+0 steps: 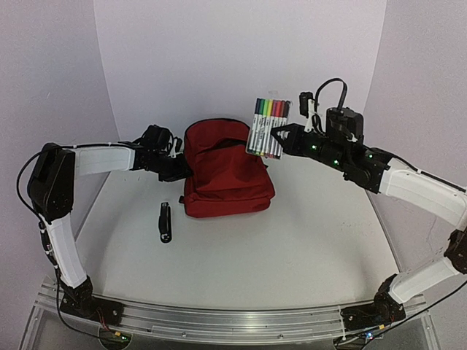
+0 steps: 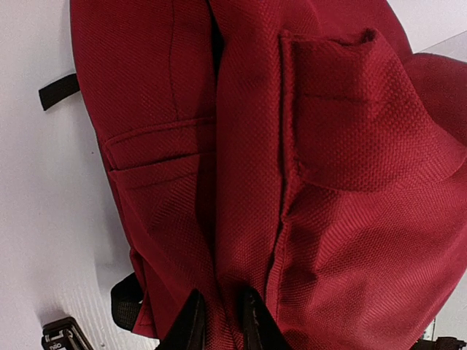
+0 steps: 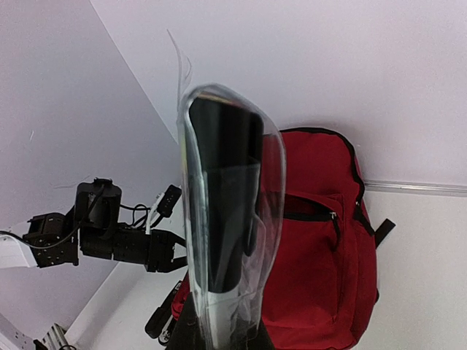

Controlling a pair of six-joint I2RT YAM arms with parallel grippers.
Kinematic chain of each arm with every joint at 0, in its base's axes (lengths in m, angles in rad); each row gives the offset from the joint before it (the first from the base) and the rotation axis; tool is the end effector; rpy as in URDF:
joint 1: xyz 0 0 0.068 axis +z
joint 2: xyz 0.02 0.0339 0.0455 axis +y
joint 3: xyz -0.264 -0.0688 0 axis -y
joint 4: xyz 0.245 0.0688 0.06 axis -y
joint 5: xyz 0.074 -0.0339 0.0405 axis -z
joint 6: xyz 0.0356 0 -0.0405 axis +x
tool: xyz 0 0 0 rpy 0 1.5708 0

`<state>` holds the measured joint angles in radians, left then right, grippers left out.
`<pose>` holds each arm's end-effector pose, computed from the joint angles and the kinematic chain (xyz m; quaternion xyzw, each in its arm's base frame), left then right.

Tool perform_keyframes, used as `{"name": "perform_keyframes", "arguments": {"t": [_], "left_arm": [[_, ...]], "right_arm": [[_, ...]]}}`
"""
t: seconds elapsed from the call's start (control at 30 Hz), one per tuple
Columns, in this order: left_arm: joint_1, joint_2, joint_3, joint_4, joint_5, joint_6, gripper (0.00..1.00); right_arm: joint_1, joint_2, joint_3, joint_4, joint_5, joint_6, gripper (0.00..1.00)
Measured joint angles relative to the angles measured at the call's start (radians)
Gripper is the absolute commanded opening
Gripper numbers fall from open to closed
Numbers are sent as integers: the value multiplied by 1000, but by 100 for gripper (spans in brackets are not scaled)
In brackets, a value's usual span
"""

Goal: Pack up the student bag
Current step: Adjust the student bag at the center of the board.

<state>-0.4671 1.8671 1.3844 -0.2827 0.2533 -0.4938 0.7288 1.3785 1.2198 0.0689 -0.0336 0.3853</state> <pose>0.3711 -0.1972 0.2303 0.0373 0.9132 -0.2827 0.2910 0.2454 0.2207 0.3833 -0.1373 0.7252 0.3672 0.5660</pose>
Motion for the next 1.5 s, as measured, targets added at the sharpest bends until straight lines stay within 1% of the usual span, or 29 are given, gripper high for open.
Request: {"name": "perform_keyframes", "arguments": {"t": [0.03,0.07,0.23,0.33,0.43,0.6,0.63,0.67,0.77,0.83,0.9,0.97,1.07,1.17,1.27,1.33,1.37,1.43,1.5], "left_arm": [[2,0,-5,12,17,-2,3],[3,0,-13,26,37,-6,1],[5,0,-76,123,135,-52,0],[-34,0,-111,180,147,-82,0],[-131,0,-117,216,124,-112,0],[-403,15,-125,338,100,-181,1],[-461,28,-125,372,100,-196,4],[-510,40,-125,397,103,-209,11],[-614,61,-125,423,135,-234,37],[-649,59,-130,436,156,-239,51],[-660,42,-150,454,167,-242,64],[-654,-9,-194,456,166,-230,73],[-634,-124,-249,438,149,-222,79],[-593,-241,-262,442,151,-223,86],[-519,-338,-263,456,169,-239,90],[-469,-379,-263,458,169,-241,96],[-450,-392,-265,459,164,-241,97],[-428,-414,-282,465,154,-241,98],[-422,-422,-300,472,157,-245,95]], "right_arm": [[0,-1,-1,-4,4,-2,0],[0,-3,-4,-7,7,-3,0],[0,-10,-11,-20,16,-10,0],[0,-21,-12,-29,18,-10,0],[0,-41,-12,-38,19,-7,0],[0,-87,-20,-44,21,11,0],[0,-95,-25,-45,25,17,0],[0,-102,-31,-46,29,24,0],[0,-112,-48,-52,37,42,0],[0,-113,-59,-58,40,56,0],[0,-113,-72,-66,40,69,0],[0,-113,-83,-72,30,84,0],[0,-113,-95,-78,-7,108,0],[0,-113,-97,-77,-77,128,0],[0,-113,-100,-65,-174,140,0],[0,-113,-106,-47,-268,149,0],[0,-113,-108,-42,-310,153,0],[0,-113,-109,-31,-388,161,0],[0,-113,-109,-18,-463,167,0]]}}
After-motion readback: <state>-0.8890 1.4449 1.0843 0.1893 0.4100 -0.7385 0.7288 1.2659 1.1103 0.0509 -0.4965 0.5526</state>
